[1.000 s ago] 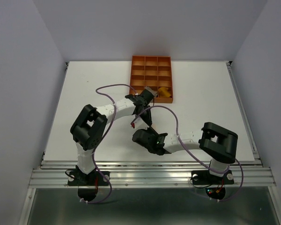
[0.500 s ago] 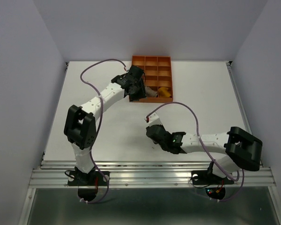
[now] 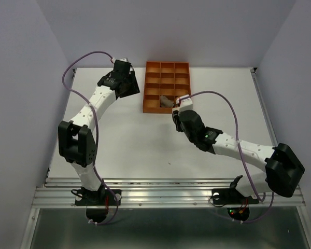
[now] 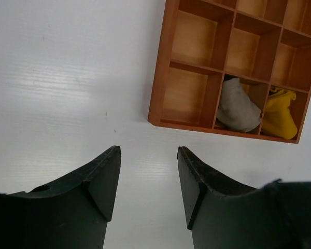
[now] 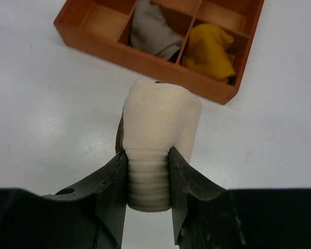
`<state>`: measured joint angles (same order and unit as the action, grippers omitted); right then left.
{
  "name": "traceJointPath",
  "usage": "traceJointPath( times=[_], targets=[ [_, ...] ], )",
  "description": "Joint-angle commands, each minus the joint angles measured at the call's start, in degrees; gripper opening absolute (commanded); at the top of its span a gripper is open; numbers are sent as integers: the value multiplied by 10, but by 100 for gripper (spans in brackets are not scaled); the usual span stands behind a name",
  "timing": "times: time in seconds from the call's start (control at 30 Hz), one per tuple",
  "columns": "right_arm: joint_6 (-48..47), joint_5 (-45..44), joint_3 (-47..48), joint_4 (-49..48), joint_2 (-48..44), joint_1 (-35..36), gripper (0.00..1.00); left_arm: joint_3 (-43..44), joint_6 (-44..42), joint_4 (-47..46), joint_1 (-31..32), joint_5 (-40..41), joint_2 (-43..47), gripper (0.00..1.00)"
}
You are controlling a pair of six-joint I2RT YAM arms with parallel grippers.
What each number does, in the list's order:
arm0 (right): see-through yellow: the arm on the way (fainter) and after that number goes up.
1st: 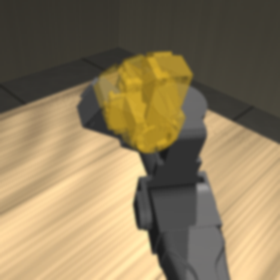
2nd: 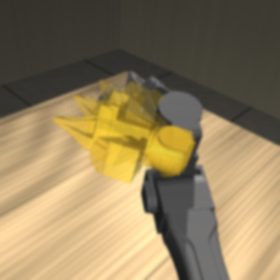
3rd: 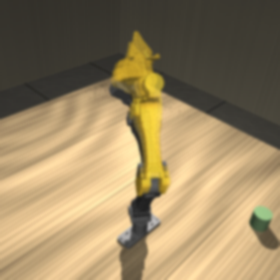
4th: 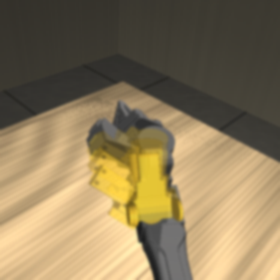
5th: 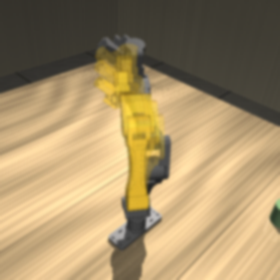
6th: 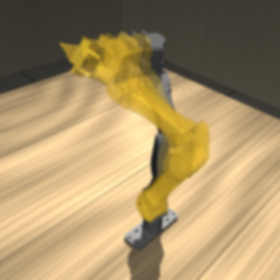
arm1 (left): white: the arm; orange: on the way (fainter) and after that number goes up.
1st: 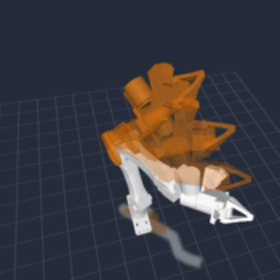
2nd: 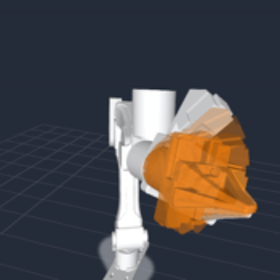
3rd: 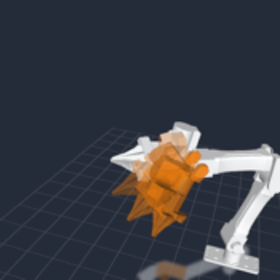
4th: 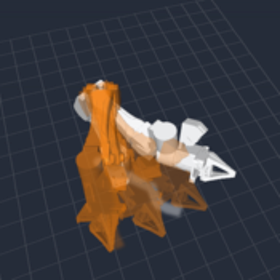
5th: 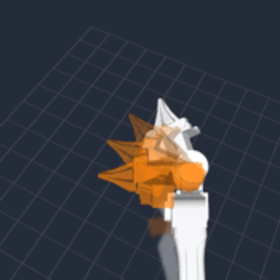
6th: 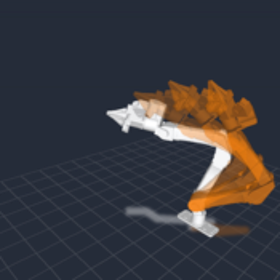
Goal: Roll the socks
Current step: Place the sock in the storage box.
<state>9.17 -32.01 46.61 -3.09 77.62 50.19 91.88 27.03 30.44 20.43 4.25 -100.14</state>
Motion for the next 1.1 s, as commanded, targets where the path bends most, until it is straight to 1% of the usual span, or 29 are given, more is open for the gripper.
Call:
traceJointPath(
  times=[0.0,0.03,0.1,0.13,0.23,0.27,0.33,0.37,0.4,0.47,0.53,0.67,0.77,0.87,0.93,0.97,1.07],
  targets=[
    [-62,40,69,-64,11,-45,1,21,-86,-63,-21,-39,-15,58],
    [-78,50,90,-68,24,-60,1,50,-97,-65,-37,-78,-45,57],
    [-91,68,114,-73,41,-71,1,84,-115,-71,-50,-104,-78,57],
    [-108,74,136,-78,60,-82,1,105,-125,-77,-55,-130,-112,55],
    [-138,102,167,-92,95,-91,1,210,-139,-49,-59,-125,-171,54],
    [-158,118,183,-97,116,-98,1,264,-148,-42,-58,-137,-209,53],
    [-169,126,201,-108,137,-106,1,306,-173,-28,-58,-151,-245,50],
    [-174,135,223,-108,147,-114,1,344,-175,-21,-58,-142,-274,48],
    [-179,139,233,-109,166,-121,1,358,-176,-15,-59,-137,-287,48],
    [-185,148,247,-109,182,-127,1,371,-181,-26,-58,-137,-304,48],
    [-190,164,266,-114,196,-133,1,374,-183,-46,-58,-170,-316,48],
    [-200,165,296,-124,245,-133,1,377,-172,-61,-59,-169,-342,49],
    [-209,175,311,-145,272,-138,1,390,-175,-60,-57,-209,-374,49],
    [-206,187,328,-145,291,-144,1,399,-167,-61,-57,-201,-393,49],
    [-208,193,339,-148,304,-144,1,408,-162,-63,-57,-207,-406,46],
    [-207,194,344,-149,310,-144,1,408,-158,-67,-56,-204,-412,43],
    [-208,198,352,-152,319,-144,1,408,-147,-80,-50,-181,-421,42]
  ],
)
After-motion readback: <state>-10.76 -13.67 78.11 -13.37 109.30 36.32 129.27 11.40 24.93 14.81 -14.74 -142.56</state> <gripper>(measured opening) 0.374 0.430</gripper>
